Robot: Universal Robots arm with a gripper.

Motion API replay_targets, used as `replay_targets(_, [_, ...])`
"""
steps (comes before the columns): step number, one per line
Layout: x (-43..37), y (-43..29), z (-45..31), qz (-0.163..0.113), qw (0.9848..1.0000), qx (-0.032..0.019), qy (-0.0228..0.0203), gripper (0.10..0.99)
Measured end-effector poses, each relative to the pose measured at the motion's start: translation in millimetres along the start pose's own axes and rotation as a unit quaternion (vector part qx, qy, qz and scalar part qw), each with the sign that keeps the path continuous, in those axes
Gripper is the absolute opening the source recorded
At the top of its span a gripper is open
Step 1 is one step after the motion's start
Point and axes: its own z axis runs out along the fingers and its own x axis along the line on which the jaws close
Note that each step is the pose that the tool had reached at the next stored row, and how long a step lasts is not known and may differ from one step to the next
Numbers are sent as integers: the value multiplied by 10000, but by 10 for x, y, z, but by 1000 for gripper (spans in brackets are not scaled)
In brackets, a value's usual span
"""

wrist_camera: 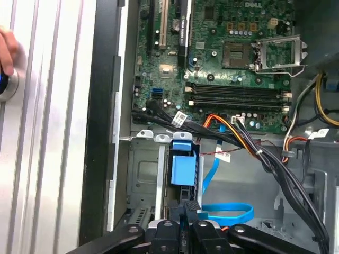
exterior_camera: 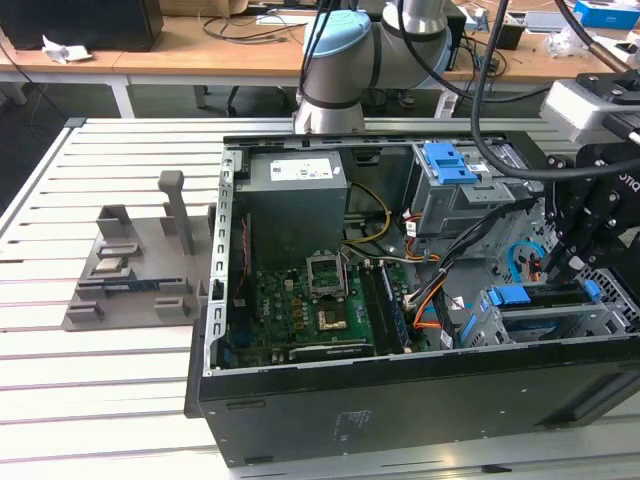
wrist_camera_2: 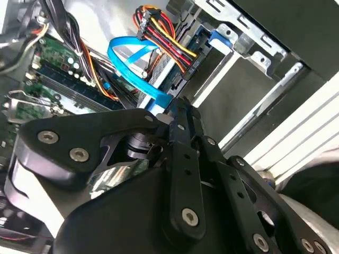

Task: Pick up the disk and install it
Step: 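Insert the second disk wire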

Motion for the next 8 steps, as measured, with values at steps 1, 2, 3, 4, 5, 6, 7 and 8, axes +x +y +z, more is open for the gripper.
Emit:
replay_targets(1, [0, -1, 9, -67, 10000, 4, 3, 161])
replay_targets(2, [-1, -5, 20, -122, 9999, 6, 6, 161])
replay_targets(3, [-3, -8, 33, -136, 9999, 7, 7, 161])
replay_targets(4, [-4, -13, 49, -137, 9999, 7, 7, 161])
replay_targets(5, [-6, -16, 63, -137, 9999, 7, 7, 161])
replay_targets(6, [-8, -18, 78, -136, 9999, 6, 6, 161])
replay_targets(7, [-14, -21, 96, -135, 9999, 6, 5, 161])
replay_targets(8, [-22, -25, 108, -135, 9999, 6, 2, 161])
